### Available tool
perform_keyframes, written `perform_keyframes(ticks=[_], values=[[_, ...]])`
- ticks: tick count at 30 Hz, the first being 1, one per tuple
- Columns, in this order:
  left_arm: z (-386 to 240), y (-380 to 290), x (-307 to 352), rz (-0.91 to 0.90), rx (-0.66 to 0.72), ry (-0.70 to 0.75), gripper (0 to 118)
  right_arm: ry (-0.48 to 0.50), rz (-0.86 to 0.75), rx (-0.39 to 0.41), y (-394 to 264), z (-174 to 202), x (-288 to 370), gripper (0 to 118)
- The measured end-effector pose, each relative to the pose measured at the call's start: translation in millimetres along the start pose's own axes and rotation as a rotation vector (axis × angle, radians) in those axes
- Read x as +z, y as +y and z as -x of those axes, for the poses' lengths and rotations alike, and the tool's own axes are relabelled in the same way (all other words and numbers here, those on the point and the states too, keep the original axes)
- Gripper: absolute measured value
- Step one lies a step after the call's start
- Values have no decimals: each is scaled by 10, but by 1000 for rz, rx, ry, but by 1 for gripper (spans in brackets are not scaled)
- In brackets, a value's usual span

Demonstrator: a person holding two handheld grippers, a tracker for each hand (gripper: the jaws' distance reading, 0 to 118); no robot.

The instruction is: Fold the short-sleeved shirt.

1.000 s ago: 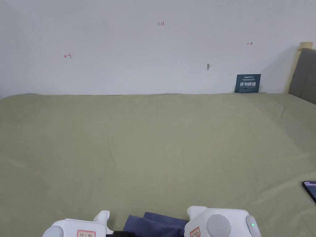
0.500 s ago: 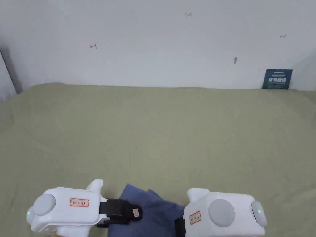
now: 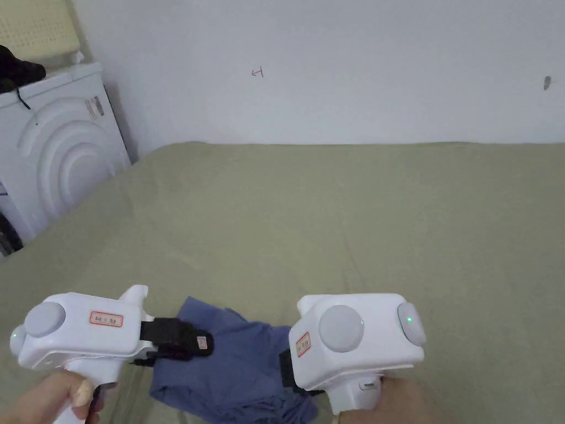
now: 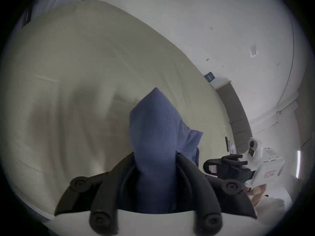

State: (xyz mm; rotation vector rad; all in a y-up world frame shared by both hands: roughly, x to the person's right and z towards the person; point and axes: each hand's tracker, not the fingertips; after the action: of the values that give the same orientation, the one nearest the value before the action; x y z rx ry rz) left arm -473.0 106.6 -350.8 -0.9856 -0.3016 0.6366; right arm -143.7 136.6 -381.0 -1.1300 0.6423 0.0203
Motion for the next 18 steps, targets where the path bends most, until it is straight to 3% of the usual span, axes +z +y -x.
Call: perform_keyframes(ticks=[8,16,17,18], values=[[633,391,489,3,53,101,25,33,28,71,464,710,-579,0],[1091,413,728,-11,112,164,25,73,48,57,575,1005,-862,0],[1121,397,721,-10,115,163,30,72,46,58,577,1022,-865,0],[1129,374,713,-15,107,213,54,74,41,55,578,1027,-854,0]])
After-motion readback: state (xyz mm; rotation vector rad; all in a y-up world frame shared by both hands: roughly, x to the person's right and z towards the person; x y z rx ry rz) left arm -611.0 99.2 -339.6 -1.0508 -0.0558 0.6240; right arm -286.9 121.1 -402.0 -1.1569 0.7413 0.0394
